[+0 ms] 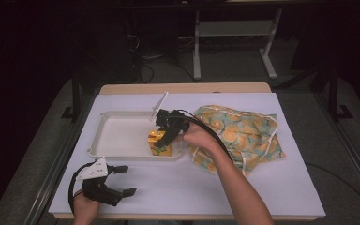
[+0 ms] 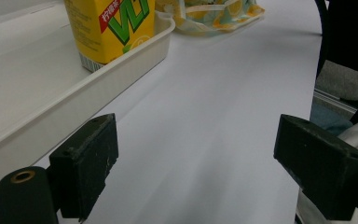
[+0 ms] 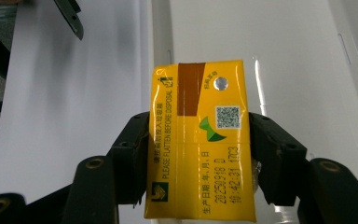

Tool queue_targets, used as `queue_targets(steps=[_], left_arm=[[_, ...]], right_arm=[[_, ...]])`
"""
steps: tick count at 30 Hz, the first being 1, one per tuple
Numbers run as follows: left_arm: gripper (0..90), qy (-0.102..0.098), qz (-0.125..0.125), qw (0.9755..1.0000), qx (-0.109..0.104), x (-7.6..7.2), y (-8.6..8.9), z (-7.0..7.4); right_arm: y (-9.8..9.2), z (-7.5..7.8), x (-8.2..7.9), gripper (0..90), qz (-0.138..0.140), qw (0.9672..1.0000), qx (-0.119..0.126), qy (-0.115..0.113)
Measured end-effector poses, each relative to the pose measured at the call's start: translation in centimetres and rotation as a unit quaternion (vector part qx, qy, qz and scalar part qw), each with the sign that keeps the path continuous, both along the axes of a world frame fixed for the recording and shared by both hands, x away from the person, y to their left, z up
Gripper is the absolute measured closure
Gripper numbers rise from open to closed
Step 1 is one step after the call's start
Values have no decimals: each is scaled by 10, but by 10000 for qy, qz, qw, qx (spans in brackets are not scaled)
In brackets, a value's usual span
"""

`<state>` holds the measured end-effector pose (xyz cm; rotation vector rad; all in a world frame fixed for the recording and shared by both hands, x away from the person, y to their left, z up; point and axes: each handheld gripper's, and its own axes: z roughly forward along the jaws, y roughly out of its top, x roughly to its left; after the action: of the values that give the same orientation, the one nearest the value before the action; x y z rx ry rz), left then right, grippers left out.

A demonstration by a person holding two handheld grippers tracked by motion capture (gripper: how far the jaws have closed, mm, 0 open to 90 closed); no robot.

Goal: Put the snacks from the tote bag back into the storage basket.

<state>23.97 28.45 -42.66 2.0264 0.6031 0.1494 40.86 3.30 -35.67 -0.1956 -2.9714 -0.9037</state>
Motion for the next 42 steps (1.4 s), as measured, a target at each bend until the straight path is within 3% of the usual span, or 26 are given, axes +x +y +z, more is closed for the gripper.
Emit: queue_targets(steps=[12, 31, 42], left_arm=[[132, -12, -12, 10000, 8, 0, 0, 0], [132, -22, -7, 10000, 49, 1, 1, 0], [132, -34, -12, 10000, 57, 2, 1, -1]], right_arm=[[-1, 3, -2, 368, -33, 9999, 86, 112], [-16, 17, -6, 329, -238, 9994, 234, -102], [-32, 24, -10, 306, -449, 9981, 416, -69]])
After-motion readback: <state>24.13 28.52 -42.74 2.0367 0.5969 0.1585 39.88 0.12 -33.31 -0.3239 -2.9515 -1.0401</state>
